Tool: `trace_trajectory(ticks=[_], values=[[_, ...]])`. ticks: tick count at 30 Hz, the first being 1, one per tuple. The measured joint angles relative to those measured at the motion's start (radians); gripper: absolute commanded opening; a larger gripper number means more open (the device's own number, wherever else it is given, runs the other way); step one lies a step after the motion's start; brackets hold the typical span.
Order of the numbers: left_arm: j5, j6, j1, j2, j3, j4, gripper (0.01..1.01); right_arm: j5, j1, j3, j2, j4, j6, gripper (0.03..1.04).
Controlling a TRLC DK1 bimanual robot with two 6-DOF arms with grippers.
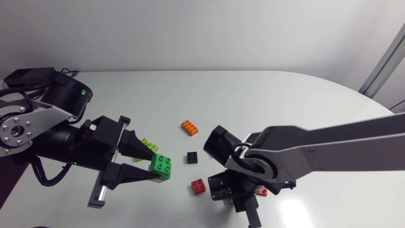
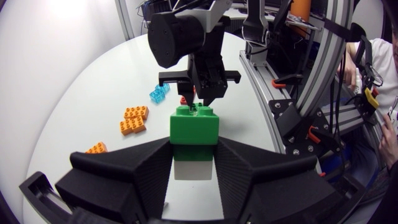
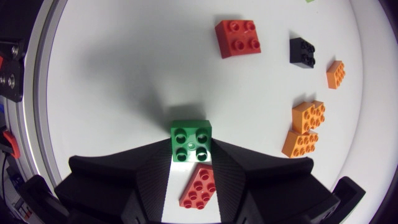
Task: Separate the duplo bricks
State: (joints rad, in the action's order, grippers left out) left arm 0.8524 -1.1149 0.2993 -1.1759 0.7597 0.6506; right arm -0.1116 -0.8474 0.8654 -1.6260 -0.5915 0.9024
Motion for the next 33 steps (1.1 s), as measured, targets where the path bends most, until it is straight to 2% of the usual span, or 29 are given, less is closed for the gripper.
trace_trajectory(ticks=[6, 9, 12, 16, 18, 22, 24, 28, 33], values=[[-0.001, 0.0, 0.003, 0.0, 0.0, 0.0, 0.318, 0.0, -0.028, -0.004, 0.0, 0.018, 0.0, 0.21], [-0.005, 0.0, 0.003, 0.002, 0.0, 0.0, 0.318, -0.001, -0.037, -0.004, 0.0, 0.019, -0.001, 0.46], [-0.014, 0.0, 0.003, 0.009, 0.0, 0.0, 0.318, 0.0, -0.037, -0.004, 0.0, 0.018, -0.001, 0.57], [-0.015, 0.0, 0.003, 0.017, 0.0, 0.0, 0.318, 0.002, -0.037, -0.004, 0.0, 0.018, -0.004, 0.86], [-0.015, 0.0, 0.003, 0.018, 0.0, 0.0, 0.318, 0.003, -0.037, -0.004, 0.007, 0.018, -0.004, 0.93], [-0.015, 0.0, 0.003, 0.023, 0.0, 0.0, 0.318, 0.013, -0.024, 0.002, 0.076, -0.007, -0.004, 0.95], [-0.014, 0.0, 0.005, 0.025, 0.0, 0.0, 0.318, 0.059, 0.003, 0.023, 0.131, -0.035, -0.004, 0.95], [-0.015, 0.0, 0.019, 0.026, 0.0, 0.0, 0.318, 0.219, 0.087, 0.13, 0.237, -0.088, -0.025, 0.95], [-0.019, 0.0, 0.048, 0.026, -0.001, 0.0, 0.318, 0.393, 0.154, 0.265, 0.291, -0.09, -0.082, 0.95]])
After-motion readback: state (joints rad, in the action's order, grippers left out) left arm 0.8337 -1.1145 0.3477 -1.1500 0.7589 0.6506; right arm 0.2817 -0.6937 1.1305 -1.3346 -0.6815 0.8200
